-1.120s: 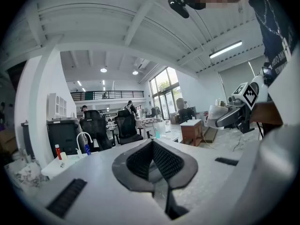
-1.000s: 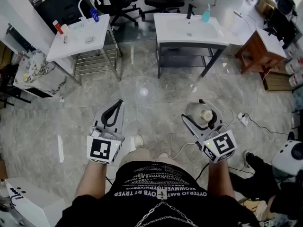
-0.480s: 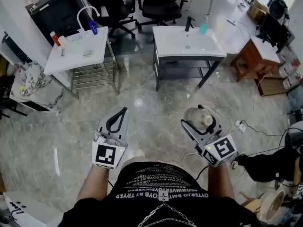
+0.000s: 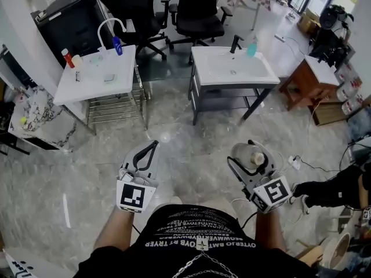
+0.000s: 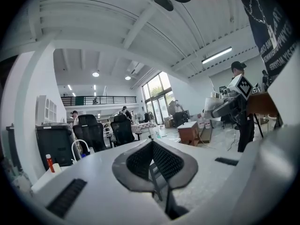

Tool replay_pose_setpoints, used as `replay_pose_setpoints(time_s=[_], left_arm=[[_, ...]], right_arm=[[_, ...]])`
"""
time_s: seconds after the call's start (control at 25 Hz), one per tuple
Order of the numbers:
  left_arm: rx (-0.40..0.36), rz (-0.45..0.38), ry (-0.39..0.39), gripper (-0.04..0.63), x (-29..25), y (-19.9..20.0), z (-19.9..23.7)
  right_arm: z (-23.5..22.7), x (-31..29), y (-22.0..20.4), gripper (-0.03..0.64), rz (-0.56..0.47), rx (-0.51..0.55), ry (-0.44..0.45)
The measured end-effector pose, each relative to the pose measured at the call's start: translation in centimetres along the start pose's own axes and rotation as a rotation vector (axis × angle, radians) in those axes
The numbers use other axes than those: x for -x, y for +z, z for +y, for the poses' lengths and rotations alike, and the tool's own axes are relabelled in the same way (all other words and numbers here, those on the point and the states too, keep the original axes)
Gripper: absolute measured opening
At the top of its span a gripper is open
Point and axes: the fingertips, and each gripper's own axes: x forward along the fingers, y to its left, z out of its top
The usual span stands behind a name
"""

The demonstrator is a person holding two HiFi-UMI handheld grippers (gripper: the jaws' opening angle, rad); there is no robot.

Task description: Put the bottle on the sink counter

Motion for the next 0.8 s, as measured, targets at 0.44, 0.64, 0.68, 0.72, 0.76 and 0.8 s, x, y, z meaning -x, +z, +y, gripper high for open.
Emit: replay_pose_setpoints(time_s=[0.44,0.64,0.68,0.72,0.76,0.8], left_arm=[[0.043,-0.012,-0.057,0.006,-5.4,-0.4,0.4],[0.024,0.015,-0.036,0.006,-9.9,-0.8,1.4],[0.020,0.013,-0.034,0.006,-10.8,-0.6,1.5],[0.018,0.010,-0.034,0.006,-11.7,-0.5,1.6],[0.014,0.008,-0.035,0.006,-12.4,-0.5,1.6],[0.008,0.007,-0.034,0.006,-13.2,-0.5,1.7]], right_arm=[[-4.5,-1.1,-0.3,0.331,0.001,-0.034,-0.058],[-8.6,-2.9,-0.1,0.331,-0.007,-0.044,-0.055],[-9.6,-3.5,-0.1,0.331,-0.005,-0.047,-0.056],[-10.5,-4.0,0.0,0.331,-0.001,-0.048,-0.057],[-11.3,-4.6,-0.1,0.331,0.003,-0.047,-0.056],[-12.1,-5.2,-0.2,0.331,0.004,-0.045,-0.050]])
